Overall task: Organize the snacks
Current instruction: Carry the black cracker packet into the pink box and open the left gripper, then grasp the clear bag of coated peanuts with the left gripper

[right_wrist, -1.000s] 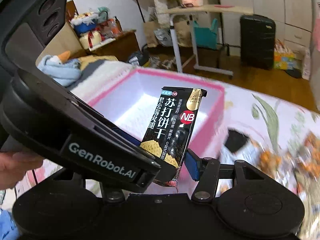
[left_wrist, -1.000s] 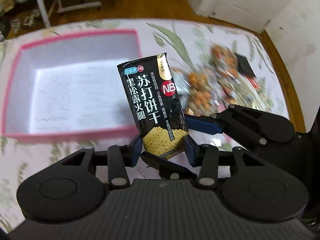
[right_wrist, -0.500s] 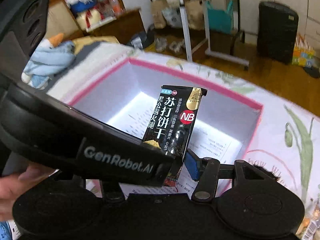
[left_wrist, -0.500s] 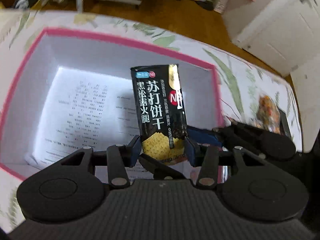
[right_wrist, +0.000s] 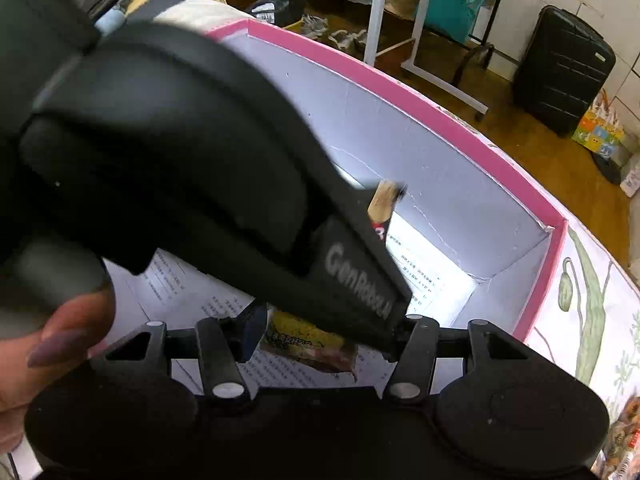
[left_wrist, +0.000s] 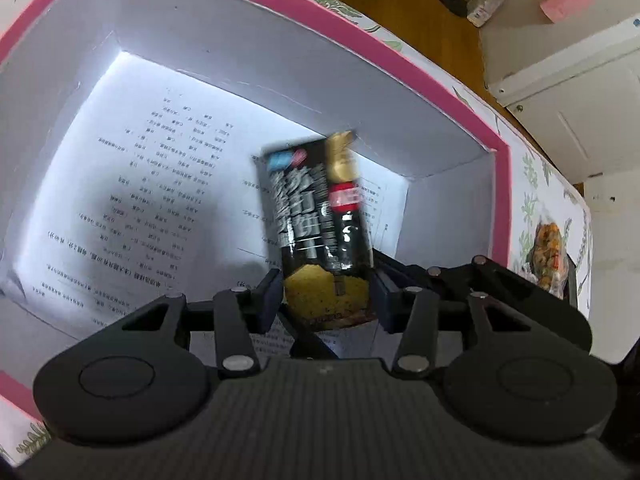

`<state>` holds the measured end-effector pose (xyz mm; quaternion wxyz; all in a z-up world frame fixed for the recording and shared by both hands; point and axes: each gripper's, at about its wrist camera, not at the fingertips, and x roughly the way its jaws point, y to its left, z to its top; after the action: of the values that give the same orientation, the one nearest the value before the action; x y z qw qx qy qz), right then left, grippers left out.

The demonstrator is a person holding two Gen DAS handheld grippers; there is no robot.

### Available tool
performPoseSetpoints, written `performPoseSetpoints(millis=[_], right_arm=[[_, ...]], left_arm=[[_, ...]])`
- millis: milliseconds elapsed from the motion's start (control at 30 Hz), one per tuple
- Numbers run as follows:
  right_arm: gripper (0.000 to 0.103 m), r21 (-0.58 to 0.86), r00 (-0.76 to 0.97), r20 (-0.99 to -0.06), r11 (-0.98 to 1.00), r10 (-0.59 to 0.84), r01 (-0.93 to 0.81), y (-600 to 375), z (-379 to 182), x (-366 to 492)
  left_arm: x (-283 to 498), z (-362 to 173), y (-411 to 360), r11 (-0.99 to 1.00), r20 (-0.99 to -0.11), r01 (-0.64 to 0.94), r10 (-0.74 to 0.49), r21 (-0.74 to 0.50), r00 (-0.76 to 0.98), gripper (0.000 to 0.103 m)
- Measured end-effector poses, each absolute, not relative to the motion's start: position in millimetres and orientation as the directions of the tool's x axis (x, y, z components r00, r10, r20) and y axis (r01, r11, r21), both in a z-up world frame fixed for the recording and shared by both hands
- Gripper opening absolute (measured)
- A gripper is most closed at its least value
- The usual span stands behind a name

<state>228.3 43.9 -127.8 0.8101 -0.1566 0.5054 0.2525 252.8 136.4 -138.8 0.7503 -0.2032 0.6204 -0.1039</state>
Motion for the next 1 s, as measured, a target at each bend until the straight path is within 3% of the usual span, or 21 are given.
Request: performPoseSetpoints(millis=[233,700,1000], right_arm=[[0.07,-0.006,0.427,-0.857,0.825,0.287,-0.566,32.3,-102.4,201.9],[0.075,0.058,0.516,-0.773,0.852,0.368,-0.52,-64.1,-13.8,105.4],[0.079,0.093,0.636,-0.697,0.922,0.331,-0.377,-150.5,-31.8,48.4]], left_arm=[[240.8,-107.7,131.8,0.924,-0.884,-0.001,-0.364,-0.381,0.292,0.052],[149.1,-1.7,82.4,0.911,-0.837,0.31,-0.384,-0.273,0.39,0.057],[100.3,0.6,41.8,0.901,-0.838,0.39,-0.355,-0.19,0.414,0.06]])
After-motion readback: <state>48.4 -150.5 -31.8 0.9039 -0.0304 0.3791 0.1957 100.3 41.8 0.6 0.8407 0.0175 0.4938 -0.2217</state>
